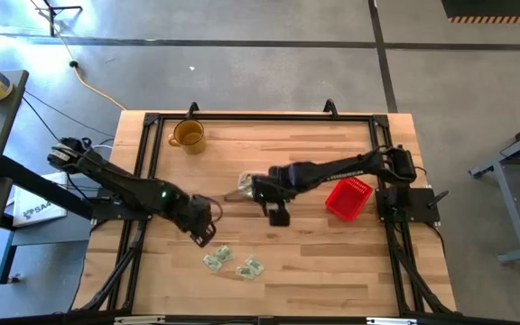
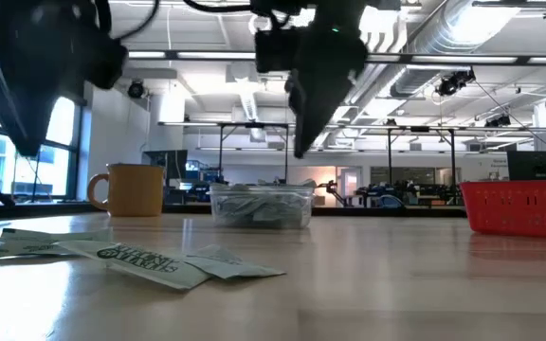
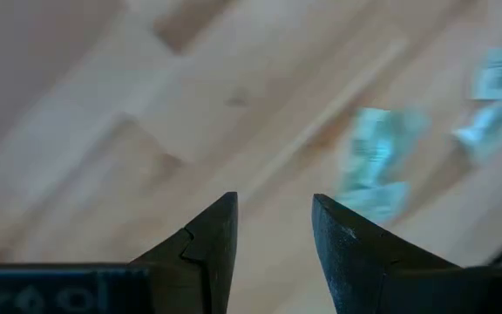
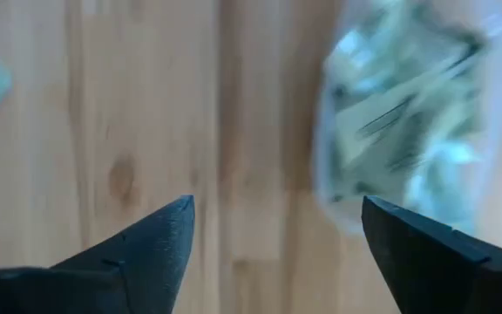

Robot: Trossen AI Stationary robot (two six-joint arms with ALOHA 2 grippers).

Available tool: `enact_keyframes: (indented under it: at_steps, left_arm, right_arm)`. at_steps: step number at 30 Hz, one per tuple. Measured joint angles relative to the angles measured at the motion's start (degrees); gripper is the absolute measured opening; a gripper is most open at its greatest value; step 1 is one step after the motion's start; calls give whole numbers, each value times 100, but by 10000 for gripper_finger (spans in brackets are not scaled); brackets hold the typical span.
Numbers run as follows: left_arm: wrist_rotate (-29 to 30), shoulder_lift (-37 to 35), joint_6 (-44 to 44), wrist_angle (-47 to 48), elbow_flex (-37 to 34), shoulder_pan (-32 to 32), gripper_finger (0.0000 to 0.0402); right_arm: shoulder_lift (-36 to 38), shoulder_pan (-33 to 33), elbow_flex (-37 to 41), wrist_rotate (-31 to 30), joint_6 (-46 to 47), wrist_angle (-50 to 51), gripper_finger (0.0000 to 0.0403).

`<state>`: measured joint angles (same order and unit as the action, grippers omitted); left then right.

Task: Pick and place items into bin
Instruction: Put the white stevia packet into the transparent bin

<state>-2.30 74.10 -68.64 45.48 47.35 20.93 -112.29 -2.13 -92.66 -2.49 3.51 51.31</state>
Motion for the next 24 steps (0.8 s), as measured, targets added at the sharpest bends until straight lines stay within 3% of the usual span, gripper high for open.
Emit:
enact_keyframes:
  at_steps: [6, 9, 11, 18, 24]
  left_arm:
    - [985, 203, -393, -1176, 184, 1392, 184]
    - [1564, 493, 81, -1306, 410, 2041, 184]
    - [1643, 735, 394, -1336, 561, 2274, 185]
    - [1413, 1762, 1782, -1338, 854, 2126, 241]
    - [972, 2152, 2262, -1112, 858, 1826, 297]
  right_arm:
    - [589, -413, 1328, 4, -499, -782, 319]
    - [990, -517, 2018, 56, -563, -1181, 319]
    - [1263, -558, 2317, 14, -271, -1213, 319]
    - [2031, -784, 2973, -413, 613, -1654, 319]
    - [2168, -924, 3022, -634, 1073, -1688, 319]
